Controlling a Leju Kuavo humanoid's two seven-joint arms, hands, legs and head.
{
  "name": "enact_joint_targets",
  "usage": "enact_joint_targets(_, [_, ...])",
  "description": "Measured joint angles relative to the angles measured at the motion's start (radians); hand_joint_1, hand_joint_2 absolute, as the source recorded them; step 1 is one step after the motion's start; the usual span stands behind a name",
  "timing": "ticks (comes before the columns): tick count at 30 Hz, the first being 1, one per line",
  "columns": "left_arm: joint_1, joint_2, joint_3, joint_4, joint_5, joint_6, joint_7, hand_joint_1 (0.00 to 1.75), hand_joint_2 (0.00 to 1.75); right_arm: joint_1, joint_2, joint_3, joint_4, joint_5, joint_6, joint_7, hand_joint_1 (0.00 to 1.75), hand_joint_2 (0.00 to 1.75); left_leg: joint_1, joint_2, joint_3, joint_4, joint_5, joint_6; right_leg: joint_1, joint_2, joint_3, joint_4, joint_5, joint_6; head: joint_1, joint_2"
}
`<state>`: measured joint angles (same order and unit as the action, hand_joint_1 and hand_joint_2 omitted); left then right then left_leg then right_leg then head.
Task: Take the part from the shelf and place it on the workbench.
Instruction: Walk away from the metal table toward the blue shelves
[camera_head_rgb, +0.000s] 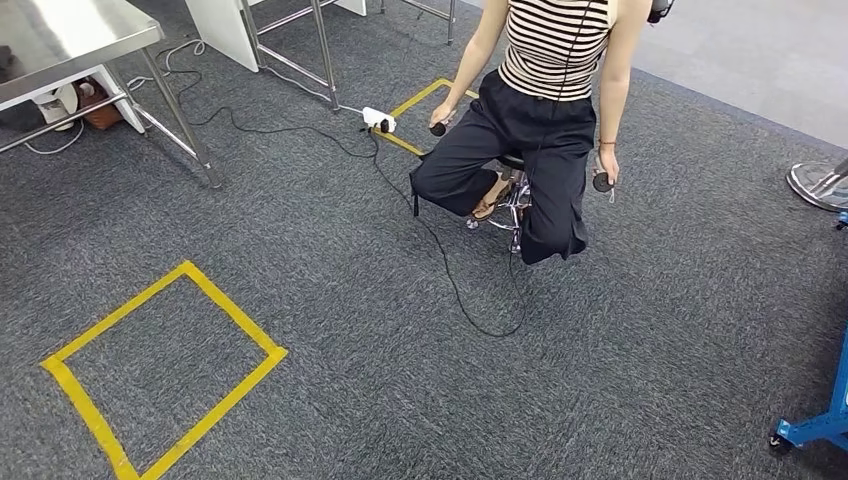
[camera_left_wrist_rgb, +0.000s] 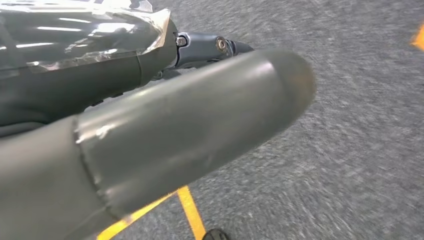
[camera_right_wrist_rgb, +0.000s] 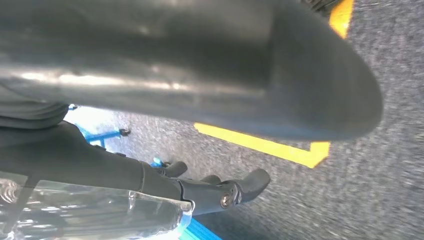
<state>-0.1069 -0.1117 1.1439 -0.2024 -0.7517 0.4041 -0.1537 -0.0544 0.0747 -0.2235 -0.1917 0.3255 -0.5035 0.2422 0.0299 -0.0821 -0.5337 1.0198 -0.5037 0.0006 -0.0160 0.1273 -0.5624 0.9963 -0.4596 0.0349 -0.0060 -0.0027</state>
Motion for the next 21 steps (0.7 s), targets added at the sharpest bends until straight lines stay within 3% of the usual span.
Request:
enact_joint_targets(1, [-0.001, -0.001, 0.0, 0.0, 0.0, 0.0, 0.0, 0.0, 0.0, 0.002, 0.0, 0.0, 0.001, 0.0, 0.0, 0.001, 0.0, 0.0, -0.002, 0.014, 0.0, -0.003, 0.004, 0.008, -0.003, 0.004, -0.007, 0.0, 0.002, 0.007, 0.0, 0.0])
enact_joint_targets(3, [-0.003, -0.002, 0.0, 0.0, -0.001, 0.001, 0.001, 0.0, 0.0, 0.004, 0.0, 0.0, 0.002, -0.001, 0.0, 0.003, 0.0, 0.0, -0.003, 0.041, -0.001, -0.01, 0.013, 0.025, -0.003, -0.036, -0.031, 0.037, -0.017, 0.011, 0.003, 0.0])
enact_joint_targets(5, [-0.002, -0.001, 0.0, 0.0, -0.003, 0.002, 0.001, 0.0, 0.0, 0.002, 0.0, 0.0, 0.002, -0.001, 0.0, 0.009, 0.0, 0.0, -0.007, 0.072, -0.004, -0.013, 0.016, 0.037, -0.001, -0.096, -0.088, 0.154, -0.076, 0.006, 0.009, 0.0])
enact_joint_targets(7, [0.0, 0.0, 0.0, -0.001, -0.008, 0.001, 0.001, 0.0, 0.0, -0.001, 0.001, 0.0, 0.002, -0.002, 0.0, 0.017, 0.0, 0.0, -0.013, 0.105, -0.008, -0.013, 0.017, 0.04, -0.001, -0.114, -0.146, 0.283, -0.128, 0.007, 0.012, 0.0])
enact_joint_targets(8, [0.001, 0.0, 0.0, -0.001, -0.01, 0.0, 0.001, 0.0, 0.0, 0.0, 0.001, 0.0, 0.002, -0.003, -0.001, 0.021, 0.0, 0.0, -0.015, 0.119, -0.009, -0.012, 0.017, 0.04, -0.001, -0.117, -0.152, 0.304, -0.133, 0.012, 0.012, 0.0])
enact_joint_targets(10, [0.0, -0.001, -0.001, -0.001, -0.012, -0.001, 0.001, 0.0, 0.0, 0.003, 0.001, 0.0, 0.002, -0.005, -0.001, 0.023, 0.0, 0.0, -0.016, 0.141, -0.009, -0.012, 0.016, 0.039, -0.001, -0.122, -0.116, 0.252, -0.111, 0.024, 0.012, 0.0])
enact_joint_targets(11, [-0.001, -0.001, -0.001, -0.001, -0.012, -0.001, 0.001, 0.0, 0.0, 0.003, 0.0, 0.0, 0.002, -0.006, -0.001, 0.025, 0.0, 0.0, -0.016, 0.15, -0.008, -0.012, 0.016, 0.039, -0.001, -0.13, -0.079, 0.191, -0.091, 0.03, 0.012, 0.0])
enact_joint_targets(12, [-0.001, -0.001, -0.002, -0.001, -0.013, -0.002, 0.001, 0.0, 0.0, 0.002, 0.0, 0.0, 0.002, -0.006, -0.002, 0.025, 0.0, 0.0, -0.017, 0.159, -0.006, -0.012, 0.016, 0.038, -0.001, -0.153, -0.04, 0.121, -0.071, 0.031, 0.013, 0.0])
enact_joint_targets(14, [-0.001, -0.002, -0.006, -0.001, -0.019, -0.004, 0.0, 0.0, 0.0, -0.001, 0.0, -0.001, 0.002, -0.01, -0.004, 0.029, 0.0, 0.0, -0.022, 0.177, 0.0, -0.012, 0.011, 0.029, 0.004, -0.196, 0.013, 0.021, -0.038, 0.025, 0.011, 0.0])
enact_joint_targets(15, [-0.002, -0.001, -0.009, -0.001, -0.024, -0.005, 0.0, 0.0, 0.0, -0.002, 0.0, -0.001, 0.002, -0.014, -0.005, 0.031, 0.0, 0.0, -0.024, 0.186, 0.003, -0.012, 0.009, 0.024, 0.007, -0.208, 0.022, -0.001, -0.03, 0.017, 0.01, 0.0])
enact_joint_targets(17, [-0.005, -0.002, -0.018, -0.001, -0.034, -0.01, 0.0, 0.0, 0.0, -0.001, 0.0, -0.004, 0.002, -0.022, -0.008, 0.033, 0.0, 0.0, -0.022, 0.205, 0.01, -0.015, 0.008, 0.012, 0.01, -0.189, 0.019, -0.003, -0.022, 0.002, 0.009, 0.0])
enact_joint_targets(19, [-0.008, -0.002, -0.025, -0.001, -0.043, -0.015, -0.002, 0.0, 0.0, 0.001, 0.0, -0.008, 0.002, -0.031, -0.012, 0.034, 0.0, 0.0, -0.016, 0.18, 0.005, 0.007, -0.015, 0.0, 0.004, -0.166, 0.024, -0.011, -0.013, -0.015, 0.006, 0.0])
enact_joint_targets(21, [-0.007, -0.003, -0.029, 0.0, -0.051, -0.018, -0.003, 0.0, 0.0, 0.001, 0.001, -0.014, 0.002, -0.039, -0.018, 0.034, 0.0, 0.0, -0.01, 0.118, -0.034, 0.107, -0.08, -0.007, -0.002, -0.143, 0.026, -0.014, -0.005, -0.027, 0.001, 0.0])
